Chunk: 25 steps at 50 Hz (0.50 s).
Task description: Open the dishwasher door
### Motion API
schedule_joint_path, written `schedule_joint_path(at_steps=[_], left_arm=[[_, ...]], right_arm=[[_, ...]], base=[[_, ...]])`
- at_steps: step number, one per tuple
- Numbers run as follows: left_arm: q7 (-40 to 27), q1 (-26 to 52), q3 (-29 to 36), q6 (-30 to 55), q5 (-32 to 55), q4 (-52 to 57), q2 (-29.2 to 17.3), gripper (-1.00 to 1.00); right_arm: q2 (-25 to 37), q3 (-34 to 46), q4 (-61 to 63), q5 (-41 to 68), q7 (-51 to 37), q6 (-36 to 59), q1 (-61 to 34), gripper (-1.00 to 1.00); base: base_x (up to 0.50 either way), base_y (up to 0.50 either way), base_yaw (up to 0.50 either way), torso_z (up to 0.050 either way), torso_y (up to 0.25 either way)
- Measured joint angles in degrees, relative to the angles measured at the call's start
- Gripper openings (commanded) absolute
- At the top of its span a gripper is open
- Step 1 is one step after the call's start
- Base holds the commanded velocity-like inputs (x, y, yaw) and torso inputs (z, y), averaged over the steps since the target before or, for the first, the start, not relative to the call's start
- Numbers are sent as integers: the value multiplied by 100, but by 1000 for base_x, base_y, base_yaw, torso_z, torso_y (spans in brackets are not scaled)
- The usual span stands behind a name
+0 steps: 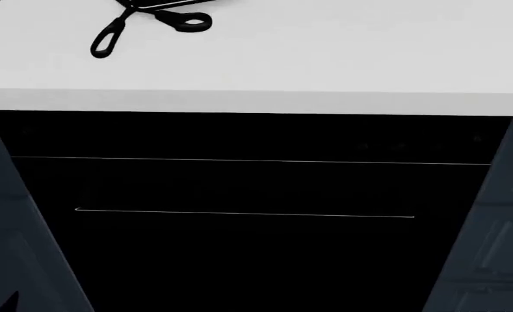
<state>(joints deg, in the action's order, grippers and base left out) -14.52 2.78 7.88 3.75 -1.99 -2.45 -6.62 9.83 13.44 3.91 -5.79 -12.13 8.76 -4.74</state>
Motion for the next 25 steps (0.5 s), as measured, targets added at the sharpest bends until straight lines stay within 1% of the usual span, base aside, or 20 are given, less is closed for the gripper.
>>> schedule_joint_path(at_steps=[11, 25], left_arm=[[-52, 10, 51, 13, 70, -8, -44, 100], [-117, 11, 101, 22, 151, 27, -100, 100]], right_arm=[[265, 665, -87, -1324, -198, 749, -404, 100], [534, 1419, -557, -2344, 195, 1384, -1137, 100]], base=[[0, 0, 0, 0, 0], [0, 0, 0, 0, 0]])
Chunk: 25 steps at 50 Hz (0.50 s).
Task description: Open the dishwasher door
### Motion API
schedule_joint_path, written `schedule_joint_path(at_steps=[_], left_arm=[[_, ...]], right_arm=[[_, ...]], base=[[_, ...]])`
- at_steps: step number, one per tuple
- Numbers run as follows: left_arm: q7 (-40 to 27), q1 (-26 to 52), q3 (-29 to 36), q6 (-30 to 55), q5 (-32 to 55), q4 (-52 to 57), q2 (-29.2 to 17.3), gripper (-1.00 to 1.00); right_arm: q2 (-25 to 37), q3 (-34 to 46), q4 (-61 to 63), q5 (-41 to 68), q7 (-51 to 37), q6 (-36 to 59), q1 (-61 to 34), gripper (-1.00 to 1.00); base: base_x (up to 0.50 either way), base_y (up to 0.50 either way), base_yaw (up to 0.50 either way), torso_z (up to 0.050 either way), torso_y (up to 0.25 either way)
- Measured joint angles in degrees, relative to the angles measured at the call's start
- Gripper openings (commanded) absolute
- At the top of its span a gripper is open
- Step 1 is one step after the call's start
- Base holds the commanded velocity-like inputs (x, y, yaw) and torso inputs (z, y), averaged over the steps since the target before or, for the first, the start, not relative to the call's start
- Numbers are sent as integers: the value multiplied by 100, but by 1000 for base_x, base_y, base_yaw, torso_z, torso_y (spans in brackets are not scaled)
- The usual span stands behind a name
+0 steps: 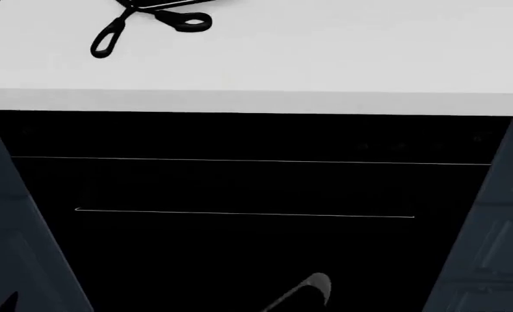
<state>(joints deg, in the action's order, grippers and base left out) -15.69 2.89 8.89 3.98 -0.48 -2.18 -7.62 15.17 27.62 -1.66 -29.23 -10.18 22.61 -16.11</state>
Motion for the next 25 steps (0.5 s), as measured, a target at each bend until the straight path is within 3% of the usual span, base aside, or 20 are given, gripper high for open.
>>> schedule_joint_path(at_steps=[25], left_arm=[[-123, -1, 79, -3, 107, 55, -86, 100]], right_arm=[[104, 709, -1138, -542, 491, 125, -988, 100]], base=[[0, 0, 0, 0, 0]])
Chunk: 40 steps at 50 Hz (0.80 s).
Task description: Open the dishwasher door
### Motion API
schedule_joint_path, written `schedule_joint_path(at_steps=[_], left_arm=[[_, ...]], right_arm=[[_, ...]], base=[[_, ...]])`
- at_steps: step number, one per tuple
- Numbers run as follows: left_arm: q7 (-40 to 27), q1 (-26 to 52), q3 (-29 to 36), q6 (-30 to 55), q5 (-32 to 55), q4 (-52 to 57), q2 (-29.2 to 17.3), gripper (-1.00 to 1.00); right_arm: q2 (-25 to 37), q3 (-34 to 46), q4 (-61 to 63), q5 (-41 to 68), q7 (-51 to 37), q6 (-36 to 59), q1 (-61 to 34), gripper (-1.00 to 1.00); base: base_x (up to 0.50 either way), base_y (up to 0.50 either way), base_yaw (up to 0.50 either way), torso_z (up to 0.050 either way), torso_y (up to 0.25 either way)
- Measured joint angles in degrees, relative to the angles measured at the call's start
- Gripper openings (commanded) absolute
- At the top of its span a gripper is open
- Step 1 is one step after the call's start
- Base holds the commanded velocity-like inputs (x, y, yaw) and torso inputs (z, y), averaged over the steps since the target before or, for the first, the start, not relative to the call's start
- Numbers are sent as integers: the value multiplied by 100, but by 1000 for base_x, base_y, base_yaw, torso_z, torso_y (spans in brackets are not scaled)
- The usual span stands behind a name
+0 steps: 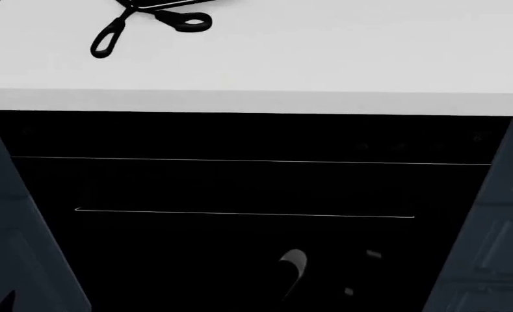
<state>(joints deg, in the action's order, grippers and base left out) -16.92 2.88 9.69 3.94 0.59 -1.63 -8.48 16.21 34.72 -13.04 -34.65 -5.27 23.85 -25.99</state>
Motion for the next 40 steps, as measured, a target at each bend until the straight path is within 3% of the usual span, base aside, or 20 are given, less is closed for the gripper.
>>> schedule_joint_path(at_steps=[19, 40], left_arm=[[-68, 12, 73, -11, 64, -3, -56, 100], [-126, 27, 155, -58, 126, -66, -110, 100]], right_arm=[[28, 189, -266, -53, 142, -60, -220, 100], [-118, 673, -1576, -206, 287, -414, -942, 100]], base=[[0, 0, 0, 0, 0], [0, 0, 0, 0, 0]])
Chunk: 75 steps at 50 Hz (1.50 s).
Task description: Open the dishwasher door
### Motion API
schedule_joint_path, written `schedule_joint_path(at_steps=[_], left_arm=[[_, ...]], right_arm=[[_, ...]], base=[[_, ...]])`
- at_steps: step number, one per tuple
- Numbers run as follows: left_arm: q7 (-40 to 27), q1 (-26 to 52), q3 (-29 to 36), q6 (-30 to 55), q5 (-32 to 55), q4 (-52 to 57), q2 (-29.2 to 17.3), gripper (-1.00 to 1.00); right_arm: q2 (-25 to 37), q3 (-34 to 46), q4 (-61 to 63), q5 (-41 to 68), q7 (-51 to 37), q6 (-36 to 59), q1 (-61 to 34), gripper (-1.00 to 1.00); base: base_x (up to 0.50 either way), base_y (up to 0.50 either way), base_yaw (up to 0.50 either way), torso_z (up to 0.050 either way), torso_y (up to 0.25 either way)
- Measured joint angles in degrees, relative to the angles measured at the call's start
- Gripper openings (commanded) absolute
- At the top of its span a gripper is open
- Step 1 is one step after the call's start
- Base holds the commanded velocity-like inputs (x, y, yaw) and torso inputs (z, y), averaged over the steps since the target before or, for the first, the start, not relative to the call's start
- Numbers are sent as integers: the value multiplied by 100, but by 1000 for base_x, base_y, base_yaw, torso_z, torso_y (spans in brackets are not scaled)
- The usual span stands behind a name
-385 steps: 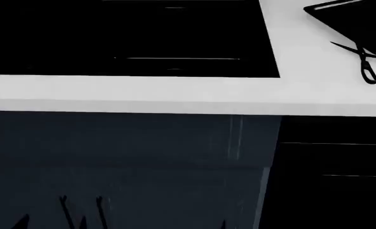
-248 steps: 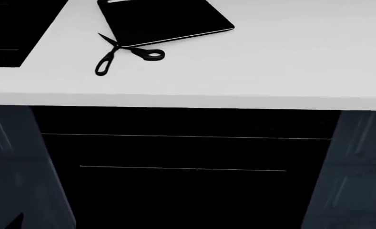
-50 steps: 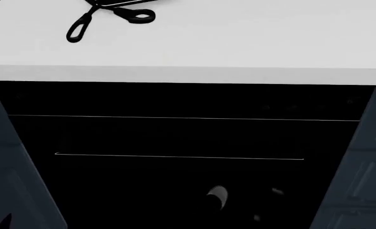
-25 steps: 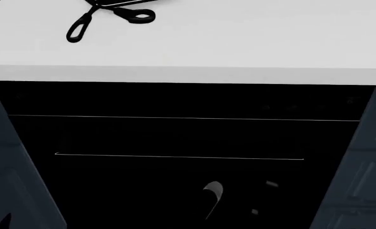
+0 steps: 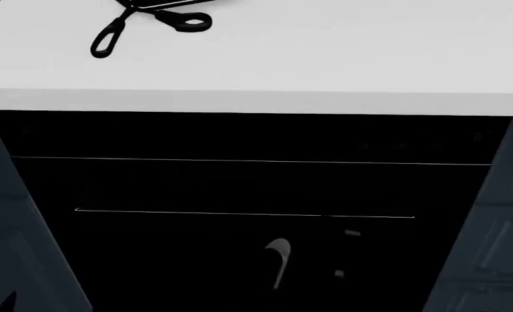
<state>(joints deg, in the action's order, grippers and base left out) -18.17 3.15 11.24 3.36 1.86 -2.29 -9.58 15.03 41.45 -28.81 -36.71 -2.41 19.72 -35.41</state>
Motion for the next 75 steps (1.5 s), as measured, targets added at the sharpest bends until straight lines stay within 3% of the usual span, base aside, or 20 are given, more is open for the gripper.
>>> schedule_joint_path(at_steps=[33, 57, 72, 73, 75], left_arm=[[-77, 16, 117, -64, 95, -81, -75, 100], [-134, 52, 181, -76, 159, -110, -130, 100], [-176, 70, 220, -61, 192, -104, -160, 100], [-179, 70, 223, -59, 194, -102, -162, 100], [-184, 71, 228, -57, 198, -97, -167, 100]], right_arm=[[-912, 908, -3934, 292, -687, -1465, -1745, 100], [-1014, 3319, -4517, 2538, -756, -1339, -2266, 100], [-1016, 4173, -4586, 3312, -680, -1236, -2411, 100], [-1015, 4207, -4589, 3341, -672, -1235, -2417, -100], [-1010, 4103, -4593, 3173, -800, -1226, -2502, -100]], base=[[0, 0, 0, 0, 0], [0, 0, 0, 0, 0], [0, 0, 0, 0, 0], [0, 0, 0, 0, 0], [0, 0, 0, 0, -9]])
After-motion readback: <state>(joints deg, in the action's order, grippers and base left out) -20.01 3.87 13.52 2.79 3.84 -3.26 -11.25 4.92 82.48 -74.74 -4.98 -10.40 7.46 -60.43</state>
